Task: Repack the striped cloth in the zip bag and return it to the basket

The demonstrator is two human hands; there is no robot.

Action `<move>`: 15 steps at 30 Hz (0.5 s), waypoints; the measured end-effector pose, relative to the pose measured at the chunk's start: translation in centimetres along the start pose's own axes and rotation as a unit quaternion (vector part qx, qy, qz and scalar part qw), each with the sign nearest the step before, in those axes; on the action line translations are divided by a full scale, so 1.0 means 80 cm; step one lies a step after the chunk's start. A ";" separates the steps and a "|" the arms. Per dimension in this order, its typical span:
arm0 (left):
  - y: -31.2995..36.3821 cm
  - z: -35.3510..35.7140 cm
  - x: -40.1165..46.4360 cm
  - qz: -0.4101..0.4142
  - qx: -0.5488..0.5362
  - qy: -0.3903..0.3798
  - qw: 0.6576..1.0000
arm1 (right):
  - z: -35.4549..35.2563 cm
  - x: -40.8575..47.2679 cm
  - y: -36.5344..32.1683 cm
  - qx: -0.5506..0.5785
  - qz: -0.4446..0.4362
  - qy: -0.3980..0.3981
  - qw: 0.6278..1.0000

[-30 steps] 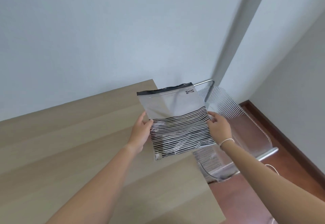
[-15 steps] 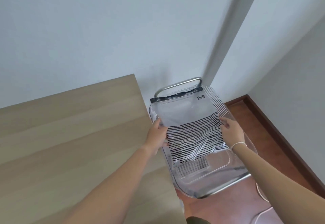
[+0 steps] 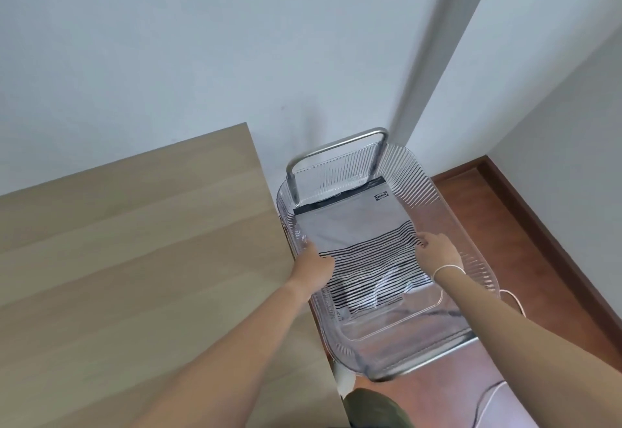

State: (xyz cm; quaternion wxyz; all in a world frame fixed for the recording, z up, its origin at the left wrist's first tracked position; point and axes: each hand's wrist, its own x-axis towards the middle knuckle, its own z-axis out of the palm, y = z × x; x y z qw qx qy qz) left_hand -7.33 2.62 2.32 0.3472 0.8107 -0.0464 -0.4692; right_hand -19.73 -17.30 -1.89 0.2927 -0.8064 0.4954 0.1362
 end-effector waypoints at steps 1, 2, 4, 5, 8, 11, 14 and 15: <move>0.000 -0.001 -0.002 0.008 0.008 -0.002 1.000 | 0.000 -0.002 -0.001 -0.009 0.010 -0.004 1.000; 0.000 -0.002 -0.002 0.017 0.018 -0.004 1.000 | 0.001 -0.002 -0.001 -0.015 0.013 -0.006 1.000; -0.005 -0.001 -0.001 0.039 0.038 -0.008 0.998 | 0.000 -0.006 -0.003 -0.019 0.013 -0.003 1.000; -0.009 -0.001 -0.001 0.043 0.043 -0.016 0.998 | 0.001 -0.009 -0.002 -0.021 0.013 -0.005 1.000; -0.008 -0.006 -0.001 0.060 0.068 -0.028 0.995 | -0.002 -0.011 -0.011 -0.016 0.000 -0.005 1.000; -0.024 -0.032 -0.038 0.133 0.102 0.013 0.986 | -0.006 -0.056 -0.033 0.023 -0.058 0.028 0.998; -0.021 -0.040 -0.037 0.172 0.103 0.013 0.980 | -0.003 -0.057 -0.046 0.051 -0.083 0.032 0.995; -0.019 -0.044 -0.039 0.183 0.107 0.028 0.977 | 0.002 -0.062 -0.051 0.059 -0.089 0.029 0.994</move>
